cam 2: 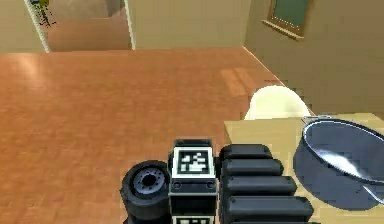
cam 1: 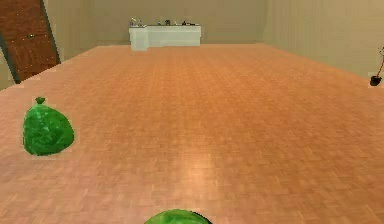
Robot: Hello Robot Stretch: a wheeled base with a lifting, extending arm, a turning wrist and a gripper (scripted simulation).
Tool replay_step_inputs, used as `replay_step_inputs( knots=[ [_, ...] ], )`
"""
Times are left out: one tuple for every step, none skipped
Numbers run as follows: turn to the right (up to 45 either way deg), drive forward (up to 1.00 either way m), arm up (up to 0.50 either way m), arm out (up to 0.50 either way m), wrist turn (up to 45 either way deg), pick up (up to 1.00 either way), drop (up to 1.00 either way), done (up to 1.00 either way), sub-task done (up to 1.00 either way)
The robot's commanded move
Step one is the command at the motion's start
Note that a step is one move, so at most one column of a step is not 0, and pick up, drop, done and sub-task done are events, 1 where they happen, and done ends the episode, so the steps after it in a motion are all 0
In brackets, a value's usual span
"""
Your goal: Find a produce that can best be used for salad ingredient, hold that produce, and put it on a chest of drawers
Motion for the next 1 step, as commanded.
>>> replay_step_inputs(
  knots=[
    [0.0,0.15,0.00,0.00,0.0,0.00,0.00,0.00,0.00]
  ],
)
